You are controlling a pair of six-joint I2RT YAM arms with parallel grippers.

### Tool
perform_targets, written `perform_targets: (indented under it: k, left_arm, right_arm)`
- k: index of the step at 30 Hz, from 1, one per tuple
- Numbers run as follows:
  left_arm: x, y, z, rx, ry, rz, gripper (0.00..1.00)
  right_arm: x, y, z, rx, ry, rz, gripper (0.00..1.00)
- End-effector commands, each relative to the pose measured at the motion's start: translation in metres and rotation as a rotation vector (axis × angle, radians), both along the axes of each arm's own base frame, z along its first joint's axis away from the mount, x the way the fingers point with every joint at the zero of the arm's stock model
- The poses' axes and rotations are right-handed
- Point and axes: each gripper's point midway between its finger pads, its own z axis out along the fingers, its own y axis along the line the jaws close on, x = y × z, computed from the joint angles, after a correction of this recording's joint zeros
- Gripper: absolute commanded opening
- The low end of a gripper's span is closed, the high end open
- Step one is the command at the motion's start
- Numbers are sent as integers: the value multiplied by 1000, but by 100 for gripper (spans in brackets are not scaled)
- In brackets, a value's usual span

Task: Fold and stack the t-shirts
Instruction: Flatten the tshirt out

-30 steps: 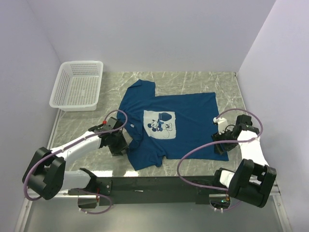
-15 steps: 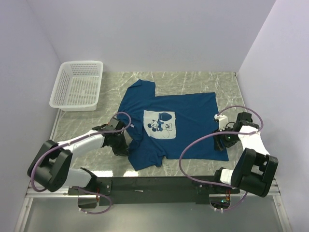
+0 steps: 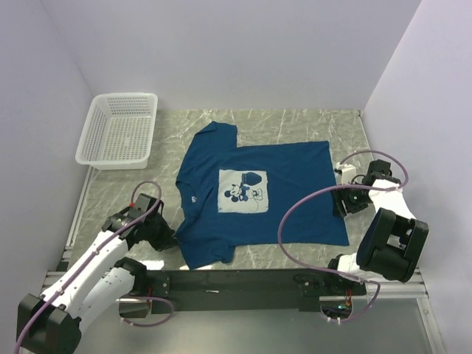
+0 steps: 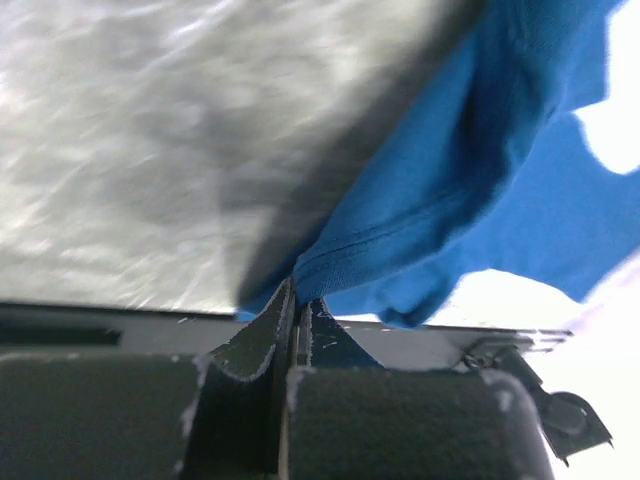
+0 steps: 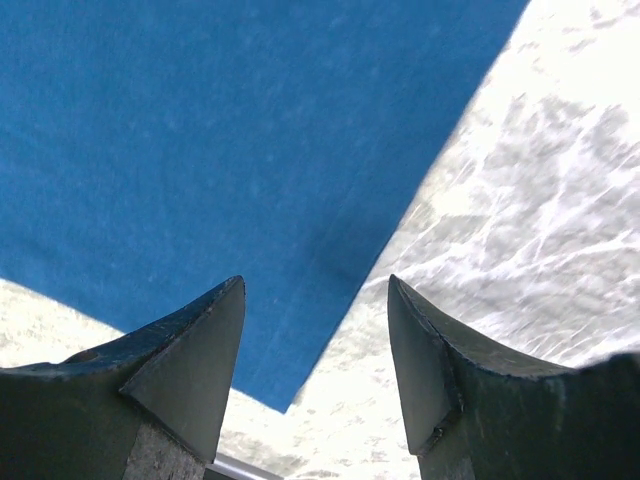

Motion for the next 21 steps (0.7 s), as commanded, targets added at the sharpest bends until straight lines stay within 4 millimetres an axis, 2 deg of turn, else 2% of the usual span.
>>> perform_targets:
  k: [1, 2, 3, 5, 6, 7, 8, 10, 11, 12, 14, 17, 18, 20, 21]
  left_arm:
    - [-11, 13, 4, 53, 81, 58, 1]
    - [-9, 17, 9, 62, 74, 87, 1]
    - [2, 22, 24, 77, 29, 131, 1]
    - [-3, 34, 39, 106, 29, 195, 4]
    - [1, 38, 57, 100, -2, 253, 8]
    - [-2, 39, 63, 92, 1, 271, 9]
    - [-13, 42, 64, 98, 39, 291, 9]
    - [-19, 32, 69, 10, 42, 300, 24]
    - [-25, 27, 66, -15, 69, 289, 31]
    - [-33, 24, 57, -28, 111, 283, 42]
    - [-42, 16, 54, -74, 147, 249, 48]
    - [-29, 21, 68, -52, 52, 245, 59]
    - [-16, 21, 86, -46, -26, 211, 67]
    - [9, 26, 110, -3, -170, 185, 74]
    - [24, 26, 132, 27, -305, 82, 83]
  right_arm:
    - [17, -5, 12, 9, -44, -13, 66]
    - [19, -5, 14, 8, -50, -12, 66]
    - [20, -5, 15, 10, -49, -13, 66]
    - [24, -5, 21, 17, -63, -10, 66]
    - [25, -4, 23, 21, -65, -8, 66]
    - [27, -2, 25, 36, -71, -5, 66]
    - [29, -1, 29, 48, -71, -5, 66]
    - [32, 1, 33, 68, -76, -4, 66]
    - [36, 3, 36, 84, -83, -2, 66]
    - [37, 6, 37, 98, -85, 0, 66]
    - [40, 10, 39, 117, -85, 5, 66]
    - [40, 20, 36, 143, -71, 30, 66]
    - [40, 23, 35, 147, -68, 37, 66]
    - [41, 30, 32, 153, -68, 53, 66]
    - [43, 35, 33, 178, -74, 60, 66]
